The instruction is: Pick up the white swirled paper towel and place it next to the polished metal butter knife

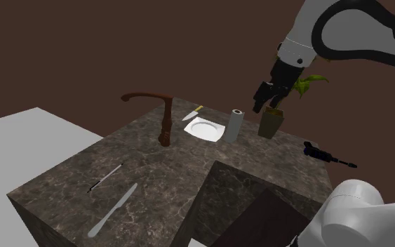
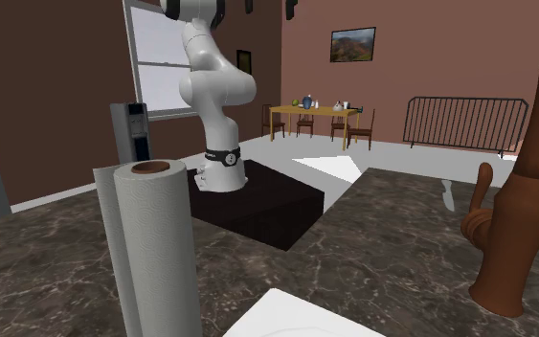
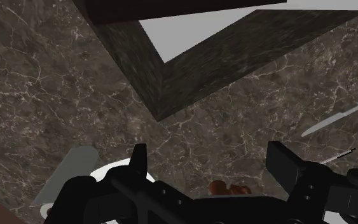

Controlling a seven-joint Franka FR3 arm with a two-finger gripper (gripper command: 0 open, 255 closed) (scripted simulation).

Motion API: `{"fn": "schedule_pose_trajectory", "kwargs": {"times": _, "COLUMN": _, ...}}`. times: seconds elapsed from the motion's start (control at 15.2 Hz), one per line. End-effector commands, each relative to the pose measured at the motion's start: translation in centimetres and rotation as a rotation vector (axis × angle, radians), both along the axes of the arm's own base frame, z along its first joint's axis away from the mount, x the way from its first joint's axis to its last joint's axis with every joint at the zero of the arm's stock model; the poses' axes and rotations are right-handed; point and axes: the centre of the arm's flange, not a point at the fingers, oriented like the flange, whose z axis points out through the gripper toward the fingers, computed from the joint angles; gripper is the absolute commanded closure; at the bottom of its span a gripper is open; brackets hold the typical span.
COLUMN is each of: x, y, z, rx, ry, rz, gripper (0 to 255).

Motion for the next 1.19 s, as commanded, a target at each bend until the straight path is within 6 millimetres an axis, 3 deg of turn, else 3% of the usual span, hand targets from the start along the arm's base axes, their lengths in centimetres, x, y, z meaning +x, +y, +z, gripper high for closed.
{"fn": "schedule_pose_trajectory", "kwargs": {"times": 0.0, "x": 0.0, "y": 0.0, "z": 0.0, "rx": 0.000, "ry": 0.000, "rz": 0.000, "gripper": 0}}
{"fn": "schedule_pose_trajectory", "kwargs": {"times": 1.12, "x": 14.2, "y": -15.3, "z": -9.2, "rx": -0.012, "ry": 0.058, "rz": 0.062, "gripper": 0}}
